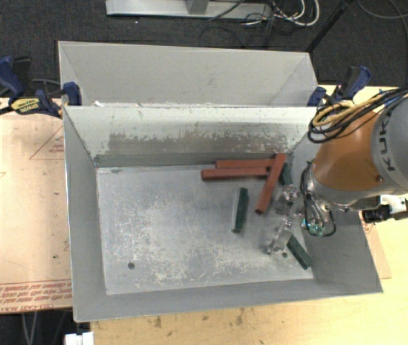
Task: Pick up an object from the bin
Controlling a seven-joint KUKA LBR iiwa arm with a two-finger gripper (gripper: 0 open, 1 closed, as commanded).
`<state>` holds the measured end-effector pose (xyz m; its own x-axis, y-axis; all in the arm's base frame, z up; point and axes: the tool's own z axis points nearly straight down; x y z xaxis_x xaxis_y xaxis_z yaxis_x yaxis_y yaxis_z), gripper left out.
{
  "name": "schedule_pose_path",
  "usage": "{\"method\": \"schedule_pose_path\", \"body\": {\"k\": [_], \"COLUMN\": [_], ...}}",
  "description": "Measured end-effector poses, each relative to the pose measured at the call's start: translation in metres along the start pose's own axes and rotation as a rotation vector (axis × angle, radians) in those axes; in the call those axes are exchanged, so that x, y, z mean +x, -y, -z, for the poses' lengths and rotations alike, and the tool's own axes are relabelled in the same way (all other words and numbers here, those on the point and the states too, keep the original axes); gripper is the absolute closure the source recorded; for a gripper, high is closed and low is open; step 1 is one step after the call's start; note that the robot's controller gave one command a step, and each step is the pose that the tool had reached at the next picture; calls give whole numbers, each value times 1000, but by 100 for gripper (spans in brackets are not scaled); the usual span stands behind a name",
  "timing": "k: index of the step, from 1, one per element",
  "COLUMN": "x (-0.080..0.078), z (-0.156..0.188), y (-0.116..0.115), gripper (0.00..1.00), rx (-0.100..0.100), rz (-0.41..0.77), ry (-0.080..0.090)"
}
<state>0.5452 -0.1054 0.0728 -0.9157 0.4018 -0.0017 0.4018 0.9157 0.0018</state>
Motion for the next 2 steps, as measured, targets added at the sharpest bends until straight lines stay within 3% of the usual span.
{"method": "schedule_pose_path", "body": {"k": [1,2], "x": [0,20], "z": [0,-1], "y": [0,58], "gripper": [0,0], "rx": [0,3], "rz": [0,349], "ry": [0,-3]}}
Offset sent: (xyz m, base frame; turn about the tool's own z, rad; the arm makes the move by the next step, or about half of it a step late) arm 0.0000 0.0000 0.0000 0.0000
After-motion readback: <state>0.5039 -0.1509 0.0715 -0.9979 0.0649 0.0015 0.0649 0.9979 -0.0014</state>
